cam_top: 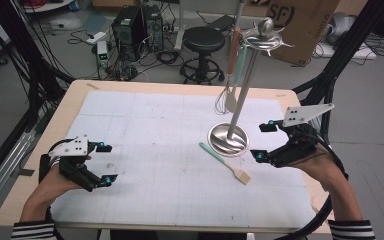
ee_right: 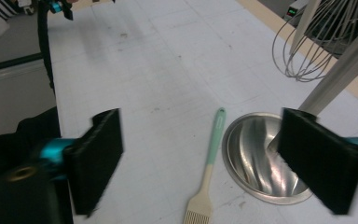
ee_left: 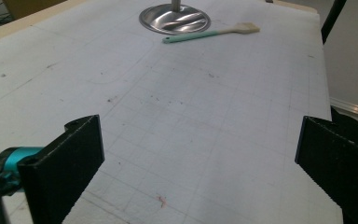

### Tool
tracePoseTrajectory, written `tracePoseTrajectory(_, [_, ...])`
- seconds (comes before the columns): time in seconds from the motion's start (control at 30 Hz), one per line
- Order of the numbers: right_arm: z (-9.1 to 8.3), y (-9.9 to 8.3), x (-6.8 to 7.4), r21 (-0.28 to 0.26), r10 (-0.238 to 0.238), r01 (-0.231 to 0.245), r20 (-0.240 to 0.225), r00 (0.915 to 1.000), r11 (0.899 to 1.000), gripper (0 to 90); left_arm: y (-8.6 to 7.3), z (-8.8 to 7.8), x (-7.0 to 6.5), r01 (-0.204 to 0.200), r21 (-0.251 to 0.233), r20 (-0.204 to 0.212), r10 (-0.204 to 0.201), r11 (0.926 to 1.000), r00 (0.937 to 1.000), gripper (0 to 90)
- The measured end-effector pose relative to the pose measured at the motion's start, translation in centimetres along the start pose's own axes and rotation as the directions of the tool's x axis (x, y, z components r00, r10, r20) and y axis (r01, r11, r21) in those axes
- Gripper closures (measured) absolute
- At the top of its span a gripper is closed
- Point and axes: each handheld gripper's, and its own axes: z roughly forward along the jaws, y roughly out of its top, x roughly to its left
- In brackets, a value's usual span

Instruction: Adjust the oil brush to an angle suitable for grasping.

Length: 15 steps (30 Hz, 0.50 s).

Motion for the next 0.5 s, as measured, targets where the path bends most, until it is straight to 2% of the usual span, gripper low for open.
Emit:
tracePoseTrajectory(0.13, [0.8,-0.5,0.0,0.03,-0.009,0.01,-0.042,0.9991,1.0,34.8,0.0,0.1,0.2,0.005,0.003,-0.001,-0.005,1.0,1.0,1.7])
tracePoseTrajectory(0.27, [1.7,-1.2,-0.1,0.063,0.016,-0.01,-0.093,0.9956,0.998,55.1,0.0,0.2,0.2,0.006,0.003,0.005,-0.006,1.0,1.0,1.7])
tracePoseTrajectory(0.4, [2.7,-1.8,-0.2,0.117,0.019,-0.01,-0.072,0.9972,0.993,75.9,0.0,0.1,0.2,0.007,-0.003,0.002,-0.007,1.0,1.0,1.7])
tracePoseTrajectory(0.5, [3.5,-2.3,-0.2,0.135,0.028,-0.017,-0.076,0.9967,0.991,84.1,0.0,0.1,0.2,0.006,-0.003,0.0,-0.006,1.0,1.0,1.7])
